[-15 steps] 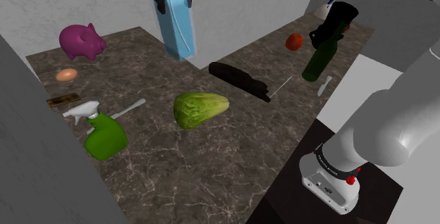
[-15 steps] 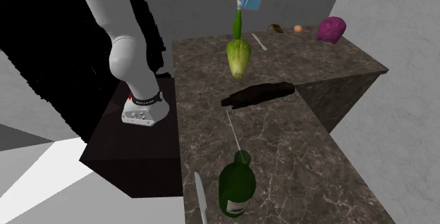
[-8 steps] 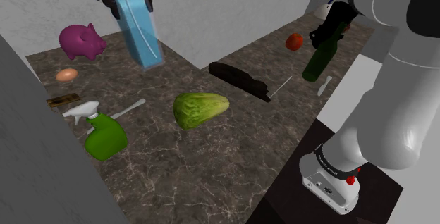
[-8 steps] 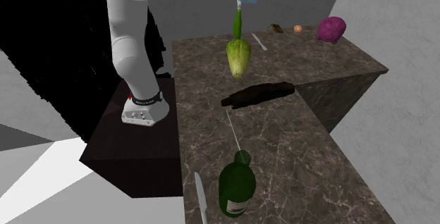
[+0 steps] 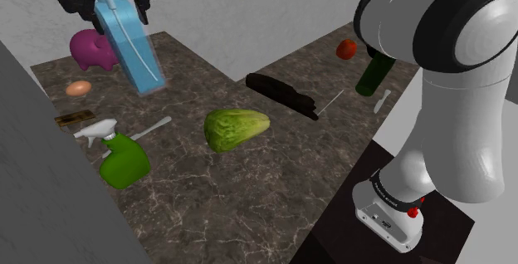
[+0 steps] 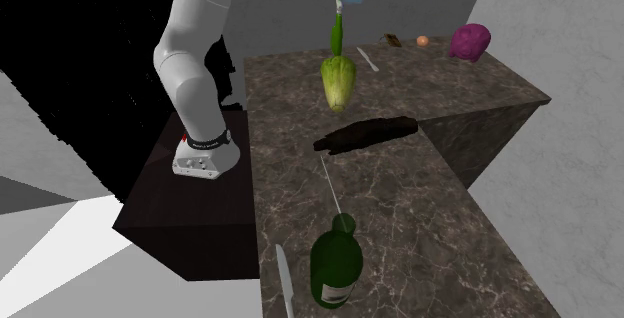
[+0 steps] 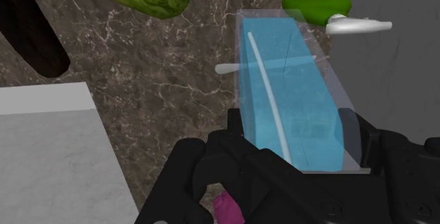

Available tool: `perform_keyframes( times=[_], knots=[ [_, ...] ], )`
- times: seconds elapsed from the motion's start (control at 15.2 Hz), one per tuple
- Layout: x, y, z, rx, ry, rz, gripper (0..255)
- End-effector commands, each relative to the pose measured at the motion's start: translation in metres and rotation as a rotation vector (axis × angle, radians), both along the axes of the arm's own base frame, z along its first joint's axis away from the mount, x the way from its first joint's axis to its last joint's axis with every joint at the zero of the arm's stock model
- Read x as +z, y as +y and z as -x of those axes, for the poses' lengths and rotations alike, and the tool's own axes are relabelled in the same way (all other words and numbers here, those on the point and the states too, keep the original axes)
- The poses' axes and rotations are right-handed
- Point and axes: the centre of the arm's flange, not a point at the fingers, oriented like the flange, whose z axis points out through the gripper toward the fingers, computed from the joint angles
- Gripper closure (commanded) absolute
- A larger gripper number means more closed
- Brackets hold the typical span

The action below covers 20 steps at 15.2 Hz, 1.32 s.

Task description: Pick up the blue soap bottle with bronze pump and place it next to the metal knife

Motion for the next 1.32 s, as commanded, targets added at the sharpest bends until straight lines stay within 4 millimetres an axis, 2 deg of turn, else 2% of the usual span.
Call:
perform_keyframes(
  times=[0.0,1.25],
  knots=[
    [-0.01,0.001,0.001,-0.001,-0.001,-0.001,255],
    [-0.111,0.001,0.001,-0.001,-0.001,-0.001,255]
  ],
)
